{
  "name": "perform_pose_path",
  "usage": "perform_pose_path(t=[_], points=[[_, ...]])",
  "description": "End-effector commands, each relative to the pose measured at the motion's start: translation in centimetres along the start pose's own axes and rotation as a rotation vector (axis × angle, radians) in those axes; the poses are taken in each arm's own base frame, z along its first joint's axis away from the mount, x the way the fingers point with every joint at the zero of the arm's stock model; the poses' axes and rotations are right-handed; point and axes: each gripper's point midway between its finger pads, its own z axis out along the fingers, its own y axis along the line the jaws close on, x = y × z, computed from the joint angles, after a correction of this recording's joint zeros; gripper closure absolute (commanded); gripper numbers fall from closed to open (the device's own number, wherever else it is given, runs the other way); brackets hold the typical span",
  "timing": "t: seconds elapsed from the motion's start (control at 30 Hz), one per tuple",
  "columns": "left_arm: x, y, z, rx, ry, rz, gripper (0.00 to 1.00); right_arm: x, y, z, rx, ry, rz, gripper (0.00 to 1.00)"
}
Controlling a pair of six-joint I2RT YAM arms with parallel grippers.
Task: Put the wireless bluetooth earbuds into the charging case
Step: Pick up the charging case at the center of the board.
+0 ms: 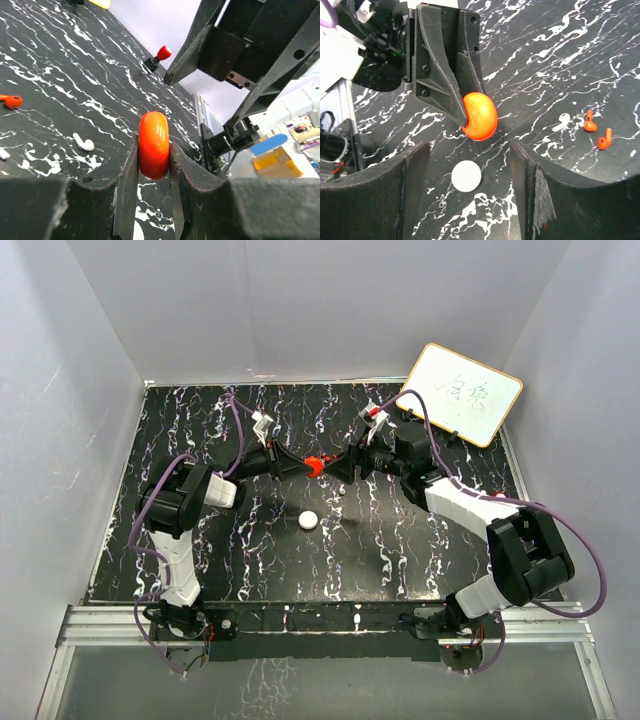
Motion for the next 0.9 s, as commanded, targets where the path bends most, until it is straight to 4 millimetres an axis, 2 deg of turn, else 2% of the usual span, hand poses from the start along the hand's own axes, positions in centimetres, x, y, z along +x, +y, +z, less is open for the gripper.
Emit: perform_pose_path(t=[0.0, 0.17, 0.47, 0.87], points=[[-2.3, -4.2, 0.0, 0.165, -0.011, 0.181, 1.00, -2.4, 1.8, 0.4, -0.109, -0.080, 0.016, 0.38], [-2.2, -5.1, -0.3, 0.182, 0.005, 0.219, 1.00, -2.7, 2.1, 0.8, -0.157, -0.101, 0.059, 0.40], [-2.5, -6.8, -0.3, 0.207, 0.008, 0.263, 1.00, -2.4, 1.3, 1.9, -0.155, -0.095, 0.105, 0.46], [-1.0, -8.1, 0.5, 0.243, 0.039, 0.263, 1.00, -2.4, 2.0, 2.1, -0.218, -0.121, 0.131, 0.64]])
